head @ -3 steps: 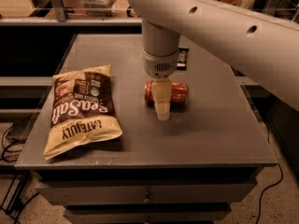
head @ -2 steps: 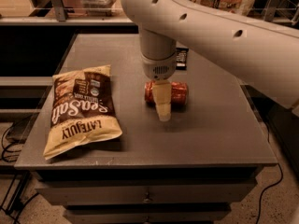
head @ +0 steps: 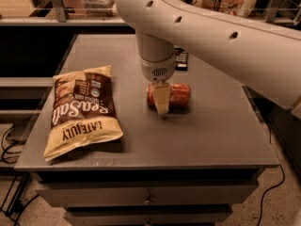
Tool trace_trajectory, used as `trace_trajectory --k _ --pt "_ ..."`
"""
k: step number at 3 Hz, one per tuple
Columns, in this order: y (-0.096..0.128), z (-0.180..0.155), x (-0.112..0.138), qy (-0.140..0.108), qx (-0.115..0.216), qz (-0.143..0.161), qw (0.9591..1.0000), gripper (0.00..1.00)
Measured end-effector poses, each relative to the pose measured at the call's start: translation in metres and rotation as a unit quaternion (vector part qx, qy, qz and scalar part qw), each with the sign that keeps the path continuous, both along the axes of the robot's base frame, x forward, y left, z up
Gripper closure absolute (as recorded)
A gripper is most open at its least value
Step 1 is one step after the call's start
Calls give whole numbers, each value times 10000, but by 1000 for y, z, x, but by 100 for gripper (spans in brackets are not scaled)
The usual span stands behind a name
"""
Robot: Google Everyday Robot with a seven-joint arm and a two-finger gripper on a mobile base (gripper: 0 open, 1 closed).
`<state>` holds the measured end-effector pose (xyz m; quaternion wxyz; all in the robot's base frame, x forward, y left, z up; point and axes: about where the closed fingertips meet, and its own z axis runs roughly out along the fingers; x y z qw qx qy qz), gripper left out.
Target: Place coke can upright
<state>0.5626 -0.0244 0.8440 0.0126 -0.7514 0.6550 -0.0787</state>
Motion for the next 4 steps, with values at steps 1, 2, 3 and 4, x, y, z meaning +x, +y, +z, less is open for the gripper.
trace_trajectory --k 1,2,3,4 --pt "5 5 -3 -23 6 54 10000 65" --pt "13 19 -9 -89 329 144 9993 88" --pt "16 36 -10 -128 1167 231 9928 100" --pt "7 52 -4 -219 2326 268 9720 100"
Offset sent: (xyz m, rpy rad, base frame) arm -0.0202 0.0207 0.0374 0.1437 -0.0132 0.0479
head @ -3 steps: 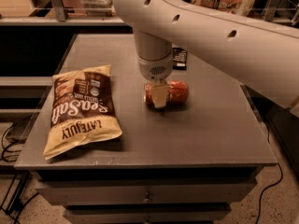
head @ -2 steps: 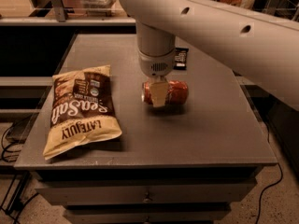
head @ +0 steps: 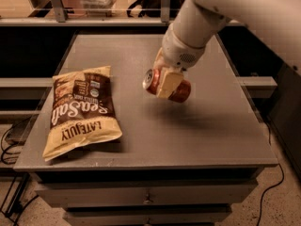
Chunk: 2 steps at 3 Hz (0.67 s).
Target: Place coke can upright
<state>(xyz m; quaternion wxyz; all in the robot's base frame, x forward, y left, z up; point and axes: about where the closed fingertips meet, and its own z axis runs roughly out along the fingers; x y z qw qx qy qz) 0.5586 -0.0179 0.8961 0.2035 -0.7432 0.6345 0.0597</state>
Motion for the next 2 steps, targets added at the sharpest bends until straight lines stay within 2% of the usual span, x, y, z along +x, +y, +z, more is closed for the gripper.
trace_trajectory --k 1,2 --pt "-12 10 2 83 1155 -29 9933 100" --pt "-15 18 -2 401 2157 -113 9756 100"
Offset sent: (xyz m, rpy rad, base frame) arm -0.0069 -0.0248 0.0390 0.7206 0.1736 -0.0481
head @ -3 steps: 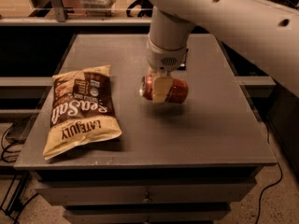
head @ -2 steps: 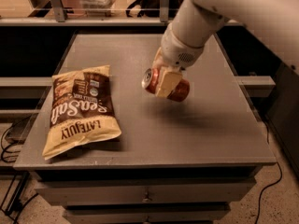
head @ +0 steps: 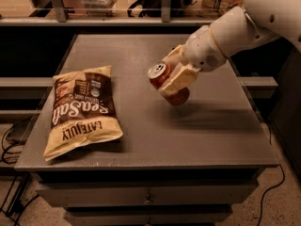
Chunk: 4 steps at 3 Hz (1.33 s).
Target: Place coke can upright
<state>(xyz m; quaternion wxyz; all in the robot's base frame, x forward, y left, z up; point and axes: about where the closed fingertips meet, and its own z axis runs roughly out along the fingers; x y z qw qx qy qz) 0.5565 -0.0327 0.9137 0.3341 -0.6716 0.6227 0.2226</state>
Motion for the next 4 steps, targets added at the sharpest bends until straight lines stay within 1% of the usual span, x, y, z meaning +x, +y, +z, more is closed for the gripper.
trace_trajectory --k 1,2,3,4 --pt "-3 7 -3 269 907 -30 9955 100" --pt "-7 9 -4 356 1472 -136 9884 100" --pt "-8 11 -6 275 1801 -252 9829 87" --pt "-5 7 -9 118 1979 -439 9792 68"
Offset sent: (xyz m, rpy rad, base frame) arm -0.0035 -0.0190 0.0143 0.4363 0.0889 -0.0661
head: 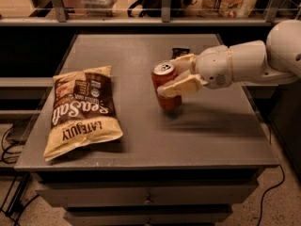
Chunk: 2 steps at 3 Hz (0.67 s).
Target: Place coke can upright
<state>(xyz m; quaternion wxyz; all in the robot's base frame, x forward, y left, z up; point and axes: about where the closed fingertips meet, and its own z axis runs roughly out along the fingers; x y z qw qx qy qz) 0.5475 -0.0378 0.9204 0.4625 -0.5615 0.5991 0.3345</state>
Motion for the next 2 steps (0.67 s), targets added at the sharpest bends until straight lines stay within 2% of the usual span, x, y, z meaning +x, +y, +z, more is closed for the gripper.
trace_trajectory --k 2 --pt "10 -10 -7 -69 201 -197 9996 21"
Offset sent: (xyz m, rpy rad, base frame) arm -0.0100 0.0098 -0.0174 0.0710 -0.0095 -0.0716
